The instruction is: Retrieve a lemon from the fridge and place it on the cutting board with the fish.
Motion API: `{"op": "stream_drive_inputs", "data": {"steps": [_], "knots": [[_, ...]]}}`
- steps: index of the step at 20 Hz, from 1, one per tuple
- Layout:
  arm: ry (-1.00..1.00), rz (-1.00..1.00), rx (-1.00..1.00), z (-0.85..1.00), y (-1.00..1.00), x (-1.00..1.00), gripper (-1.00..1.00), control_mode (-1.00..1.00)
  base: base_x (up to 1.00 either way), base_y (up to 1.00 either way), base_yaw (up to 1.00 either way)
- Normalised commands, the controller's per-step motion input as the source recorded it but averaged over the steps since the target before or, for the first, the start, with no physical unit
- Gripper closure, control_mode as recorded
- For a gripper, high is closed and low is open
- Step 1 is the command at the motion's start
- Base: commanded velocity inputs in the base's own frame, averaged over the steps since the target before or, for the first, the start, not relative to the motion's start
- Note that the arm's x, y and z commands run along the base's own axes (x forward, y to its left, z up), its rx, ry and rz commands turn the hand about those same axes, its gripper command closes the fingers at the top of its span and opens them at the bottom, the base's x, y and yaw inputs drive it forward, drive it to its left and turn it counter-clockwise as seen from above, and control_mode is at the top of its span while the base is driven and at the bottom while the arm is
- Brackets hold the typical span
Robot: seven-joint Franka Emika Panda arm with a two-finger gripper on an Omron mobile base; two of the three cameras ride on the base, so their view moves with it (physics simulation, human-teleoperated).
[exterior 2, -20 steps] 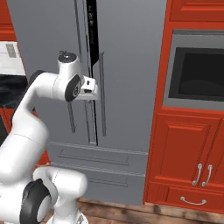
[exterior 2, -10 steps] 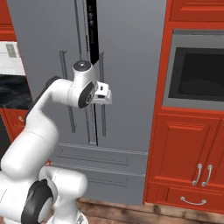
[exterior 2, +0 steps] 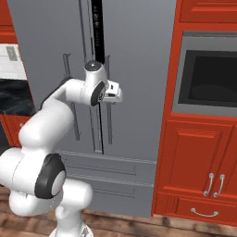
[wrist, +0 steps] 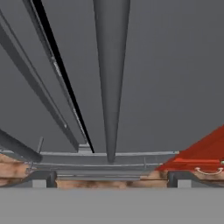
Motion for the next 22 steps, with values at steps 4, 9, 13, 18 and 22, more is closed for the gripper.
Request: {"op": "stream_drive_inputs", "data": {"steps": [4,9,13,18,22], "knots": [[-0.13,0.00,0.00,0.00,-0.04,0.73,-1.00,-1.00,0.00,0.00,0.00],[-0.12,0.00,0.00,-0.01,0.00,0.38,-1.00,-1.00,0.00,0.00,0.00],[-0.15,0.00,0.00,-0.02,0.00,0.33,-1.00,-1.00,0.00,0.00,0.00],[-0.21,0.00,0.00,-0.07,0.00,0.35,-1.00,-1.00,0.00,0.00,0.00],[-0.12,0.00,0.00,-0.01,0.00,0.45,-1.00,-1.00,0.00,0.00,0.00]]}}
